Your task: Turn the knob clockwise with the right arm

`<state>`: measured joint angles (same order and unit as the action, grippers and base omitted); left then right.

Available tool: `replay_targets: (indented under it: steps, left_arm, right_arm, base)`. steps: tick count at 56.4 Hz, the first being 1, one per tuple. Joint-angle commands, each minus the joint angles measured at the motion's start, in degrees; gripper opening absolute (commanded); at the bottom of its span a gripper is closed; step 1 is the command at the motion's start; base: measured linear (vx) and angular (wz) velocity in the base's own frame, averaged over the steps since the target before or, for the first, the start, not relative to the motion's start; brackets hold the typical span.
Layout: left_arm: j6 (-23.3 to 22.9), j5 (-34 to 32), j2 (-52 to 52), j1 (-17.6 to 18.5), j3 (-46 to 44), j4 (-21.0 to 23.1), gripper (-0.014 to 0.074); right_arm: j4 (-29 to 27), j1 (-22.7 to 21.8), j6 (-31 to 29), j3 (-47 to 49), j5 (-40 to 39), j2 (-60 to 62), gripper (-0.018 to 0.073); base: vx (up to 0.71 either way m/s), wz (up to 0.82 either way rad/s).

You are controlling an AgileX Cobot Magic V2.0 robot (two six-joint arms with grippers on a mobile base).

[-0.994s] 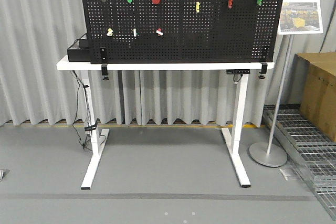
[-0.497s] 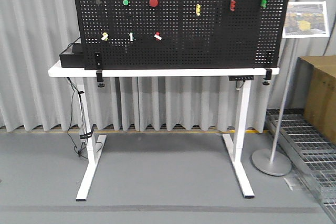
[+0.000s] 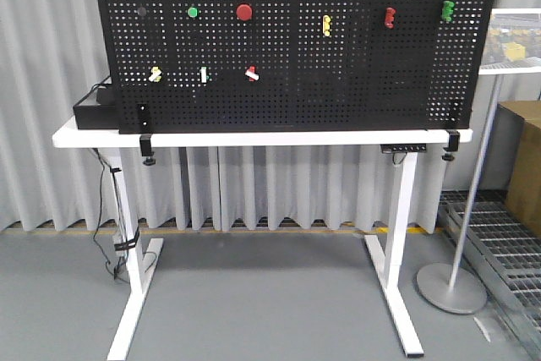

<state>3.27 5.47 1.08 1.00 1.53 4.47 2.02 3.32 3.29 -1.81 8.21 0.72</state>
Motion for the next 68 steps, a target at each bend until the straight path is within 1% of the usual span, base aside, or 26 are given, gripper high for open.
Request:
replay_targets:
  steps: [1,68]
  left_arm:
    - [-0.3,-4.9,0.5,0.4,0.6,0.2,-0.0006]
    - [-0.3,-4.9,0.5,0.4,0.6,0.2,-0.0006]
  right_arm:
    - [0.8,0.0,0.1,-0.3,-4.6,0.5,-0.0008]
    - [0.8,0.0,0.1,-0.3,-4.6,0.5,-0.0008]
  base:
    - [0.36,0.00]
    - [0.39,0.01]
